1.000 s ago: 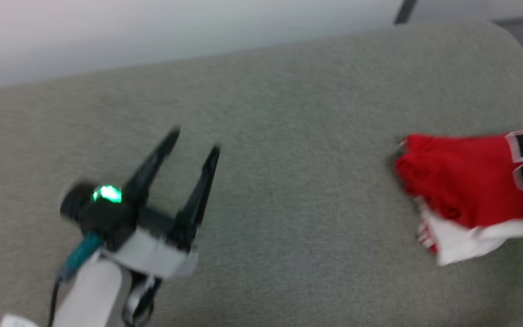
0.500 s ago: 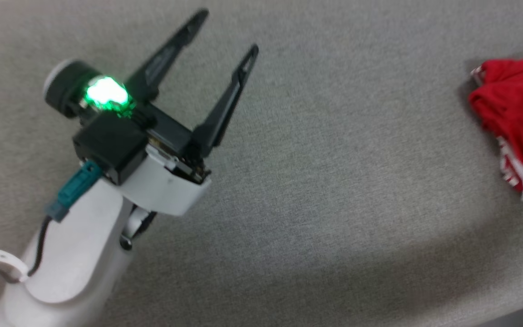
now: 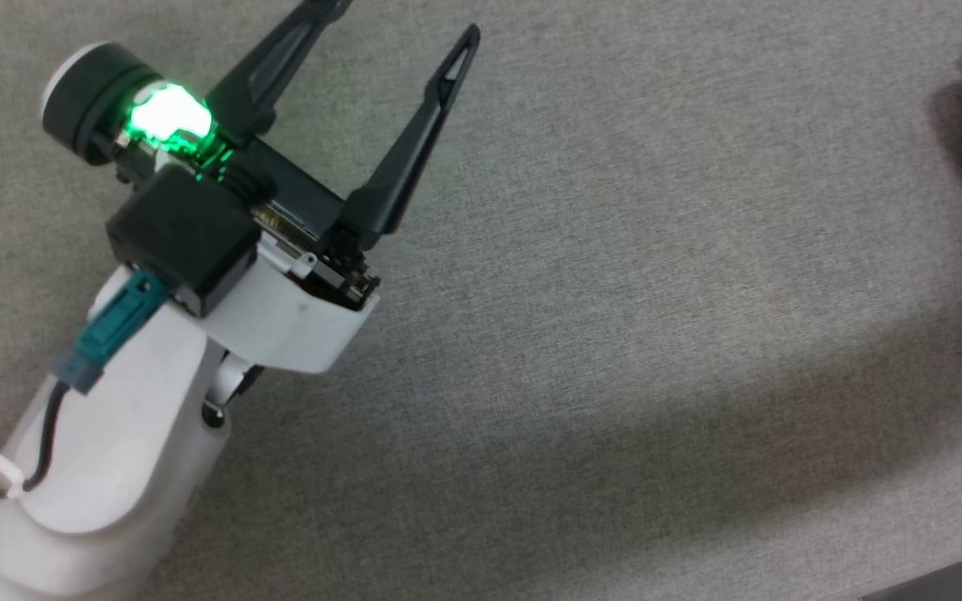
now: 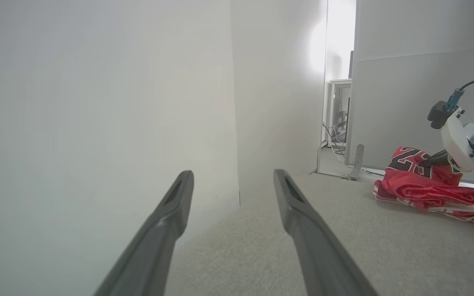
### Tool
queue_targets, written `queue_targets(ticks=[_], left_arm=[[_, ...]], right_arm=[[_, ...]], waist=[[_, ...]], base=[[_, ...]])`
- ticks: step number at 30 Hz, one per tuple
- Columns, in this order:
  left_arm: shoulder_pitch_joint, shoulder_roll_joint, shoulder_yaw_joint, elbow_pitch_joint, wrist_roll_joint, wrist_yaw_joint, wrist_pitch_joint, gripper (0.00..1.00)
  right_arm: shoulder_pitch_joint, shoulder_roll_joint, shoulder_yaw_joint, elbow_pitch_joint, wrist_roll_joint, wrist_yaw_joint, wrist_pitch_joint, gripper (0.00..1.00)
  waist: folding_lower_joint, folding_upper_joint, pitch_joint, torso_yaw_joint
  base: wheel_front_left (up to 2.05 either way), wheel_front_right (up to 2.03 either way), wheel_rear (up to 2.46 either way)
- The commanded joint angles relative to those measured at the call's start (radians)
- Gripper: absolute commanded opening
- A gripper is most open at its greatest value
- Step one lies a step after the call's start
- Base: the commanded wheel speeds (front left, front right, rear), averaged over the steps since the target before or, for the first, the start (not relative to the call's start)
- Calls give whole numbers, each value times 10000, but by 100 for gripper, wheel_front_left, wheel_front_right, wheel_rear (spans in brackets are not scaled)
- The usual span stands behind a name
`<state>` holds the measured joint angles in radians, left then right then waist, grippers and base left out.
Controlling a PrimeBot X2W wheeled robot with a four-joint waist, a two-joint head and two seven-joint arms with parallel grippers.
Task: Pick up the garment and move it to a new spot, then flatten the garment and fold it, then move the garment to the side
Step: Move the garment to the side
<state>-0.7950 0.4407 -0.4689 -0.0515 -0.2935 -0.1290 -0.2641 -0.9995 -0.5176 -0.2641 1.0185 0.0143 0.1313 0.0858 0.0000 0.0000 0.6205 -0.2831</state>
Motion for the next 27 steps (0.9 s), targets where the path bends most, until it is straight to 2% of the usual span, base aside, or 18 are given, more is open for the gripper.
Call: queue_targets(ticks=[1,2,6,14,21,27], left_arm=[[-80,-4,44,41,45,-26,6,100],[-51,-33,75,70,53,-26,6,100],[303,-291,280,218,123,-26,6,100],[1562,-1033,952,613,49,-26,6,100],[3422,-1707,1641,1412,-123,-25,5,100],[4986,-2129,2546,1995,-37,-26,5,100]], right_arm=[[-173,47,-118,157,-199,-11,-181,57],[-226,42,-179,274,-302,-11,-264,100],[-319,-14,-133,694,-821,-11,-524,100],[-194,79,955,1128,-1181,-11,-1046,100],[632,887,2306,1343,-164,-11,-2202,100],[1863,1606,3228,902,1118,-11,-3161,100]], waist=[[0,0,-3,32],[0,0,-57,46],[0,0,-531,179],[0,0,-1987,763],[0,0,-3666,1703],[0,0,-4858,2555]], base=[[0,0,0],[0,0,0],[0,0,0],[0,0,0],[0,0,0],[0,0,0]])
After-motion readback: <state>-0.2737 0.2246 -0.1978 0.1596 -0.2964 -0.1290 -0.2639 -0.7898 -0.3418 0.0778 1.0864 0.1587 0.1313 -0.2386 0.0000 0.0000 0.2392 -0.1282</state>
